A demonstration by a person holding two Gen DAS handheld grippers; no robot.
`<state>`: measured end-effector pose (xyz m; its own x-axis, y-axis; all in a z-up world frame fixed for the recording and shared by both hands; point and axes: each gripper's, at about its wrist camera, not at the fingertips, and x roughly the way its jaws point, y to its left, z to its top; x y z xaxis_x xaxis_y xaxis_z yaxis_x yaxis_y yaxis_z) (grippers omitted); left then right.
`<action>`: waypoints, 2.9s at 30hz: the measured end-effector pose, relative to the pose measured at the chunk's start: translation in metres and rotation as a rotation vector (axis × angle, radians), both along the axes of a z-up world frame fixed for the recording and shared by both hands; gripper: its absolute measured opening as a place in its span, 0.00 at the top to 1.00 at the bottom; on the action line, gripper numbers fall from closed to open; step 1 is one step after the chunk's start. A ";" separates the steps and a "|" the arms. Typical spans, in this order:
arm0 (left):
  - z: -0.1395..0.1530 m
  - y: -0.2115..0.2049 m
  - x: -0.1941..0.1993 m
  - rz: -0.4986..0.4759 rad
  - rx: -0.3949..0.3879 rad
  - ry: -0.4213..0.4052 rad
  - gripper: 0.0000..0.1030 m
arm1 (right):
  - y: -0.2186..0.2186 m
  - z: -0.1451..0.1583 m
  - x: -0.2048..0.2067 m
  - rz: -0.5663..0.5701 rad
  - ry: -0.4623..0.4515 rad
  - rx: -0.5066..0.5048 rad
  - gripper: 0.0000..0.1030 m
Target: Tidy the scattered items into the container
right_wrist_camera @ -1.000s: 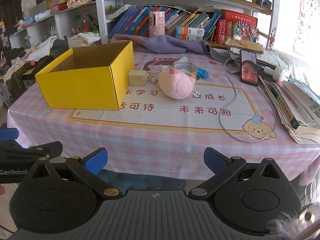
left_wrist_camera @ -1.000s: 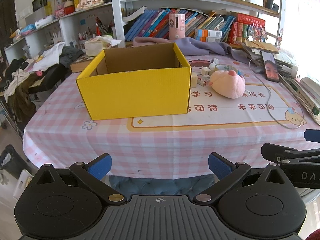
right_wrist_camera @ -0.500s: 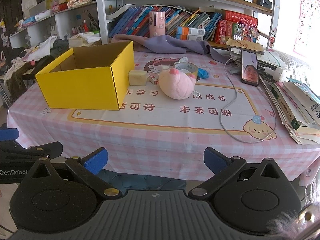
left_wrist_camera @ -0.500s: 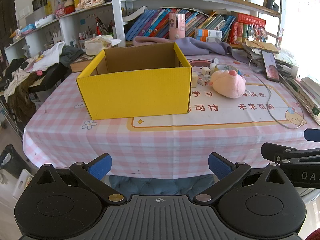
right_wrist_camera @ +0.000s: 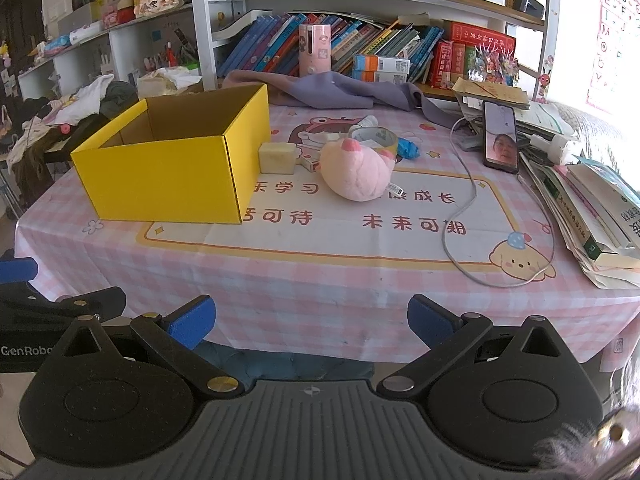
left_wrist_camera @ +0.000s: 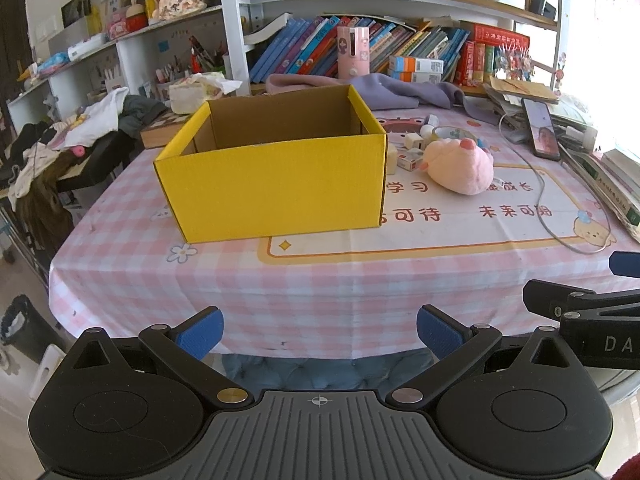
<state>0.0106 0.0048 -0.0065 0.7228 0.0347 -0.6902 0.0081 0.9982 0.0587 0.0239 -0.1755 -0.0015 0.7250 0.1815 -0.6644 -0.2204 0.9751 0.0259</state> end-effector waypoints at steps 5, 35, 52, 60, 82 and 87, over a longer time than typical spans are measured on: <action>0.000 0.000 0.001 -0.001 -0.006 0.003 0.00 | 0.000 -0.001 0.000 0.001 0.002 -0.002 0.00; -0.001 -0.039 0.067 -0.098 -0.014 -0.028 0.00 | -0.033 -0.001 0.058 -0.078 -0.047 0.005 0.00; -0.002 -0.125 0.130 -0.274 -0.005 -0.044 0.00 | -0.077 0.004 0.146 -0.021 -0.033 -0.033 0.00; -0.001 -0.155 0.171 -0.229 -0.004 -0.047 0.01 | -0.097 0.011 0.203 0.080 -0.052 -0.037 0.00; -0.048 -0.199 0.267 -0.029 0.001 0.062 0.01 | -0.065 -0.039 0.375 0.470 0.113 -0.074 0.00; -0.055 -0.203 0.277 -0.008 -0.005 0.080 0.01 | -0.052 -0.054 0.389 0.514 0.140 -0.106 0.00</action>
